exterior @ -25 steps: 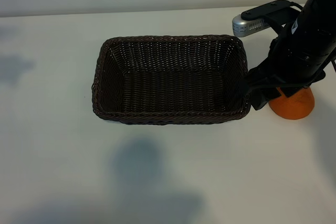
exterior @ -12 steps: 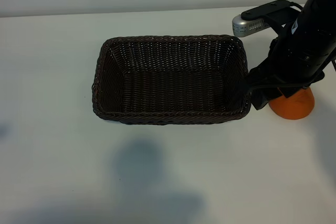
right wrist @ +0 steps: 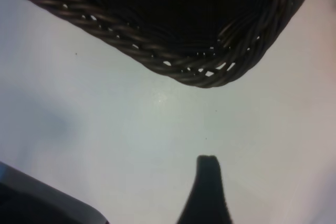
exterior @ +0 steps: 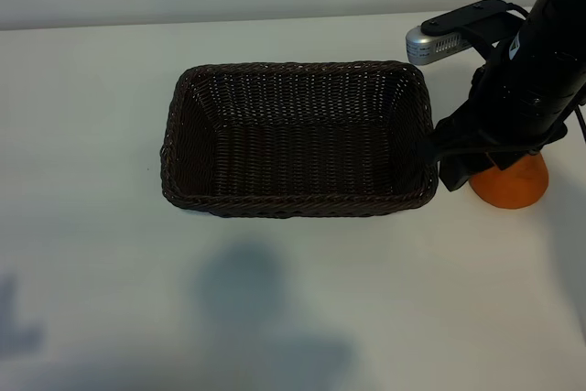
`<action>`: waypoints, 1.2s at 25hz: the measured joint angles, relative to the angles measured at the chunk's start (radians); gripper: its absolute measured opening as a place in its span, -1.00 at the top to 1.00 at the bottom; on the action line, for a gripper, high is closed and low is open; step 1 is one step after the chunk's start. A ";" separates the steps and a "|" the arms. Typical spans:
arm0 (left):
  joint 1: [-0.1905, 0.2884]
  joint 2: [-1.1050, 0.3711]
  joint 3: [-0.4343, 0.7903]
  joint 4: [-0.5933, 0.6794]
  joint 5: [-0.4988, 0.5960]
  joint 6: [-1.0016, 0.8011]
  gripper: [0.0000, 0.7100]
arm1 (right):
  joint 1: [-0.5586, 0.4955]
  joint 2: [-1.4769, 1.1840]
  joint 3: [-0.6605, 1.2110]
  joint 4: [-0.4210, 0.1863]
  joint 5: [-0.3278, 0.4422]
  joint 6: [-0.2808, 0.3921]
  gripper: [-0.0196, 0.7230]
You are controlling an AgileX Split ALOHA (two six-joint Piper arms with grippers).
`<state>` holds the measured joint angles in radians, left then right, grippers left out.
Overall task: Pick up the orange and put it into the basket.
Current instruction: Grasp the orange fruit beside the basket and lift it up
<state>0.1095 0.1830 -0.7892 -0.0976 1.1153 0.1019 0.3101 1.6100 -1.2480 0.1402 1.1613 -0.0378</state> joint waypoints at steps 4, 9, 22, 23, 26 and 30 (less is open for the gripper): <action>-0.002 -0.141 0.057 -0.001 0.013 -0.001 -0.68 | 0.000 0.000 0.000 -0.006 0.000 0.000 -0.56; -0.002 -0.191 0.123 0.016 0.035 -0.012 -0.68 | 0.000 0.000 0.000 -0.006 0.000 0.000 -0.56; -0.003 -0.192 0.256 0.018 0.047 -0.025 -0.68 | 0.000 0.000 0.000 -0.007 0.003 0.000 -0.56; -0.003 -0.192 0.256 0.018 0.047 -0.030 -0.67 | 0.000 0.000 0.000 -0.007 0.003 0.000 -0.56; -0.003 -0.192 0.256 0.018 0.047 -0.049 -0.67 | 0.000 0.000 0.000 -0.007 0.002 0.000 -0.56; -0.003 -0.192 0.256 0.018 0.047 -0.049 -0.67 | 0.000 0.000 0.000 -0.011 -0.001 0.000 -0.56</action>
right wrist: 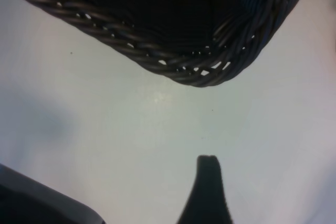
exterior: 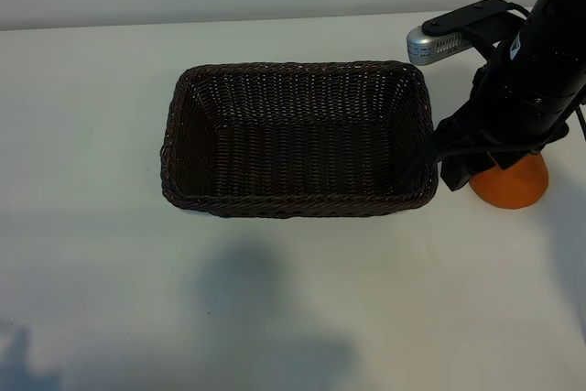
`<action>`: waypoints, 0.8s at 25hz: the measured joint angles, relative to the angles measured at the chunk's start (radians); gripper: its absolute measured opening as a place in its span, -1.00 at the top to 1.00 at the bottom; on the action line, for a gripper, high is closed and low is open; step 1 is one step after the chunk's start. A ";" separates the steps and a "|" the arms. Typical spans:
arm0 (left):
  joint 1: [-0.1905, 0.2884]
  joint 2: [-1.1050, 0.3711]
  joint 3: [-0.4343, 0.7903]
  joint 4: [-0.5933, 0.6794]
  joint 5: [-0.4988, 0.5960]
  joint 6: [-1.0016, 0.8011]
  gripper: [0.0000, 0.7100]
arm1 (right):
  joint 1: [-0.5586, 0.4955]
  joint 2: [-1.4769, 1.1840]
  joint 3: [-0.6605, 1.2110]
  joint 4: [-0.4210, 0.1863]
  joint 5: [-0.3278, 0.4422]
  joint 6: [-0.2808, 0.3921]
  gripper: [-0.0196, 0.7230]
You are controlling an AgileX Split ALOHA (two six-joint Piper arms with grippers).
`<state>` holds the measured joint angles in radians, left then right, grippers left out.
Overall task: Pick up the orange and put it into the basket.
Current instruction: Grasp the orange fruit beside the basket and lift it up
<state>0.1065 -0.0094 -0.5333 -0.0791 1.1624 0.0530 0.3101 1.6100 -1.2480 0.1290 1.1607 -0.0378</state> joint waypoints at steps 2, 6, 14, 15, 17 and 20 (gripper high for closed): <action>0.000 0.000 0.000 0.000 0.000 0.000 -0.67 | 0.000 0.000 0.000 -0.004 -0.010 0.002 -0.56; -0.028 0.000 0.017 -0.004 -0.040 0.000 -0.67 | 0.000 0.000 0.000 -0.005 -0.036 0.022 -0.56; -0.179 0.000 0.033 -0.001 -0.063 -0.007 -0.67 | 0.000 0.000 0.000 -0.087 -0.043 0.085 -0.56; -0.204 0.000 0.033 0.001 -0.065 -0.007 -0.67 | 0.000 0.000 0.000 -0.108 -0.049 0.105 -0.56; -0.252 0.000 0.033 0.005 -0.067 -0.007 -0.67 | 0.000 0.000 0.000 -0.147 -0.082 0.149 -0.56; -0.284 0.000 0.033 0.011 -0.068 -0.007 -0.67 | -0.011 0.004 0.000 -0.206 -0.133 0.213 -0.61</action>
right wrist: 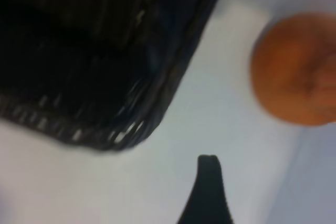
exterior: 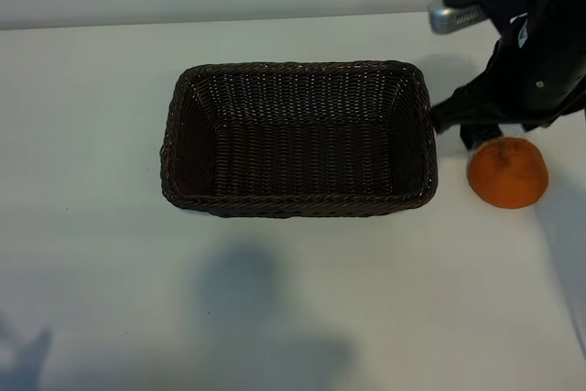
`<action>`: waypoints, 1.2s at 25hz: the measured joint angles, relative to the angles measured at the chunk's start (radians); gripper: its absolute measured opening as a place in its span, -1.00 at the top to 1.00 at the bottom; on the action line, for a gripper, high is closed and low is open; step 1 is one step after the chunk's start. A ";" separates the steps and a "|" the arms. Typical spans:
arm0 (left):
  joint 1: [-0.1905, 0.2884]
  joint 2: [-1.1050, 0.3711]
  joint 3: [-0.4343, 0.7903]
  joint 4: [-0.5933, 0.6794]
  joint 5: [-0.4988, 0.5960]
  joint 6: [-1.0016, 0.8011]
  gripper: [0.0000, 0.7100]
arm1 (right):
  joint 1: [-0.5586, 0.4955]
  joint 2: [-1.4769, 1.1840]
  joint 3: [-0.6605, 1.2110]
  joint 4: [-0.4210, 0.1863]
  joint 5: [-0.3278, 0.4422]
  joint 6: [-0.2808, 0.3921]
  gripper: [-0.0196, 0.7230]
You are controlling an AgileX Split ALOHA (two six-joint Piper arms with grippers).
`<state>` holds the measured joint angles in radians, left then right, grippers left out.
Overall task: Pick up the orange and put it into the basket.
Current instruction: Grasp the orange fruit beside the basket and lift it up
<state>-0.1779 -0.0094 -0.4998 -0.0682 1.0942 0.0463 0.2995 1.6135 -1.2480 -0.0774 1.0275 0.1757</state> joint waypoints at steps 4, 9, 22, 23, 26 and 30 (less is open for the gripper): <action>-0.004 0.000 0.000 0.016 0.000 -0.016 -0.67 | -0.048 0.017 0.000 -0.022 -0.057 0.053 -0.63; -0.004 0.000 0.000 0.018 0.000 -0.021 -0.67 | -0.122 0.050 0.000 -0.025 -0.074 0.068 -0.63; -0.004 0.000 0.000 0.018 0.000 -0.023 -0.67 | -0.173 0.243 0.000 0.027 -0.127 0.038 -0.63; -0.004 0.000 0.000 0.018 0.000 -0.023 -0.67 | -0.173 0.259 0.000 0.027 -0.129 0.038 -0.63; -0.004 0.000 0.000 0.018 0.000 -0.023 -0.67 | -0.173 0.308 0.000 0.026 -0.136 0.037 -0.63; -0.004 0.000 0.000 0.021 0.000 -0.024 -0.67 | -0.173 0.359 -0.001 0.025 -0.142 0.037 -0.59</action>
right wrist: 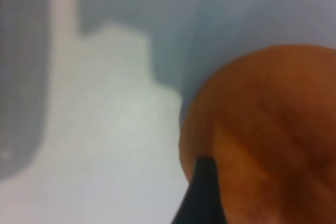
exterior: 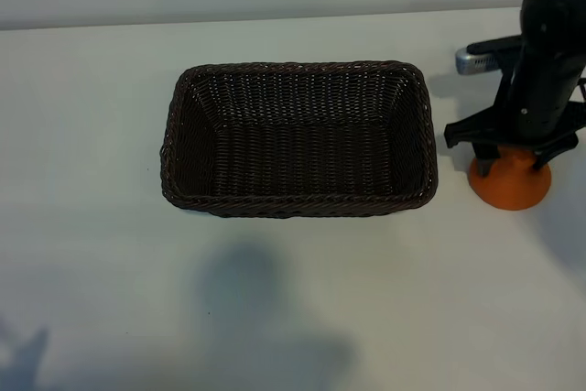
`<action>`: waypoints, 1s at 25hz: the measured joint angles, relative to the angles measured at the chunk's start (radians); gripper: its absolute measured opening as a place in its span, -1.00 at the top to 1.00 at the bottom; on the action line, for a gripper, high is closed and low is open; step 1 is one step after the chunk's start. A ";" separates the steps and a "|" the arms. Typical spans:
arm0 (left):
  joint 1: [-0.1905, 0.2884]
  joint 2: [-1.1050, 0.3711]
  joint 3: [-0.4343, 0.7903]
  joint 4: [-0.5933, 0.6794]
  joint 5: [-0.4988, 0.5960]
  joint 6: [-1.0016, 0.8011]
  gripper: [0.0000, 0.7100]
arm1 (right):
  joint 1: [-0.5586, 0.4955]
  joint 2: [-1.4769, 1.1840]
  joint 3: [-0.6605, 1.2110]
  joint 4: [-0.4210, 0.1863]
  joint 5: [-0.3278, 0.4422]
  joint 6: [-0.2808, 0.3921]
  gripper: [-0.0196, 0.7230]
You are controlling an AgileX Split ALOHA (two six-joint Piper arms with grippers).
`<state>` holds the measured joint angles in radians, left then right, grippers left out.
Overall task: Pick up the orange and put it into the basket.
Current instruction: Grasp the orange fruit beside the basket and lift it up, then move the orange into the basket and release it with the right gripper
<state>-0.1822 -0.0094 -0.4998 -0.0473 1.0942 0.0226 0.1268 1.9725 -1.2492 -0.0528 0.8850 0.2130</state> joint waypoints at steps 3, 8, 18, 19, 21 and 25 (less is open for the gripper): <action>0.000 0.000 0.000 0.001 0.000 -0.004 -0.67 | 0.000 0.009 0.000 0.000 -0.001 0.000 -0.27; 0.000 0.000 0.000 0.001 0.000 -0.004 -0.67 | 0.000 0.009 -0.007 -0.003 0.006 0.006 0.68; 0.000 0.000 0.000 0.001 0.000 -0.004 -0.67 | 0.000 0.003 -0.058 -0.015 0.103 -0.016 0.70; 0.000 0.000 0.000 0.001 0.000 -0.004 -0.67 | 0.000 -0.005 -0.066 -0.015 0.128 -0.018 0.70; 0.000 0.000 0.000 0.001 0.000 -0.004 -0.67 | 0.000 -0.037 -0.082 -0.015 0.164 -0.021 0.70; 0.000 0.000 0.000 0.001 0.000 -0.004 -0.67 | 0.000 -0.147 -0.108 0.001 0.205 -0.022 0.72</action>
<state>-0.1822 -0.0094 -0.4998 -0.0463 1.0942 0.0190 0.1268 1.8251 -1.3576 -0.0515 1.0900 0.1907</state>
